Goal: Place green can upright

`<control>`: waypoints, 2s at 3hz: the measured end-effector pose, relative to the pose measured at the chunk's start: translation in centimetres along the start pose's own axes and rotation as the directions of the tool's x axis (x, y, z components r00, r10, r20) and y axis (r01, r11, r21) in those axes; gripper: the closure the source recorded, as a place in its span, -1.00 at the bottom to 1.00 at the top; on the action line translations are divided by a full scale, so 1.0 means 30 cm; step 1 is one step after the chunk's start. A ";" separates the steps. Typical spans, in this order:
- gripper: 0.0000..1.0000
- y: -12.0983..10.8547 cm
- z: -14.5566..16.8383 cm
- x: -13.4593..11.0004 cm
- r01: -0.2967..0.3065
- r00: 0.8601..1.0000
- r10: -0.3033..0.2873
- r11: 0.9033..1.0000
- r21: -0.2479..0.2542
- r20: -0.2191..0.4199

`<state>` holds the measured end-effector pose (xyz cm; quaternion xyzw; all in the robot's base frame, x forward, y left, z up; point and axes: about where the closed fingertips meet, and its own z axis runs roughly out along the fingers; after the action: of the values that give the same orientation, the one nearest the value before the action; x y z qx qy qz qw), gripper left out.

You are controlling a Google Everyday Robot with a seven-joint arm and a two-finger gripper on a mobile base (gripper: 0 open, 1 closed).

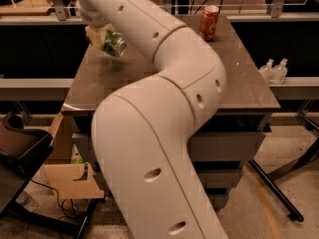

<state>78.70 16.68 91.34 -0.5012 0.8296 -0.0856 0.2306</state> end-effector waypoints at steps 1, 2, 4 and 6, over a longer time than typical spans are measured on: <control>1.00 -0.043 -0.082 -0.009 -0.043 0.983 0.051 0.998 -0.051 0.178; 1.00 -0.063 -0.129 0.011 -0.094 0.928 0.140 0.984 -0.148 0.345; 1.00 -0.062 -0.170 0.089 -0.202 0.775 0.346 0.928 -0.312 0.529; 1.00 0.027 -0.181 0.068 -0.212 0.638 0.387 0.919 -0.332 0.666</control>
Offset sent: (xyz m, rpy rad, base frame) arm -0.0220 -0.0455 0.0632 0.7044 -0.0693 0.1016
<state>74.72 14.83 95.22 -0.3711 0.7479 0.2510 0.4899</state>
